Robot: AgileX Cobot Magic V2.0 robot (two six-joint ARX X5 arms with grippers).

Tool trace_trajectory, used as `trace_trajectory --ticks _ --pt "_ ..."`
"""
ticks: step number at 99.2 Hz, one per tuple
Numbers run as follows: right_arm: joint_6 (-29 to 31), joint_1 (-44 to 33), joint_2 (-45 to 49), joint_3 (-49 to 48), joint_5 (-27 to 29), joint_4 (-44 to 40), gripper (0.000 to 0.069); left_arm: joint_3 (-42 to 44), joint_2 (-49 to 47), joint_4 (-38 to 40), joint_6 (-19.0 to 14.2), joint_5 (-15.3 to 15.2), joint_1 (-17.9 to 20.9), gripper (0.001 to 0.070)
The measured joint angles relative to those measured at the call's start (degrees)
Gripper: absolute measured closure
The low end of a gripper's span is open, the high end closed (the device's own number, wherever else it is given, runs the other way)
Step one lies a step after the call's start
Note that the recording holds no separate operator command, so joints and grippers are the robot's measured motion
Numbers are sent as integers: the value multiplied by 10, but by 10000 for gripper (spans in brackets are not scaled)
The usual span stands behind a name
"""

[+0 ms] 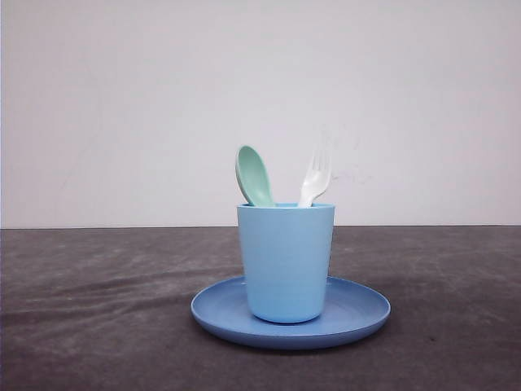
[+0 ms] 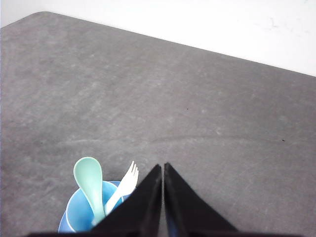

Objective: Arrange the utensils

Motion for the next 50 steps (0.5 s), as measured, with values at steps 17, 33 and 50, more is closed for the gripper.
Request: trace_trajectory --ticks 17,33,50 --pt "0 0 0 0 0 0 685 0 0 0 3 0 0 686" --pt "0 0 0 0 0 0 685 0 0 0 4 0 0 686" --pt "0 0 0 0 0 0 685 0 0 0 4 0 0 686"
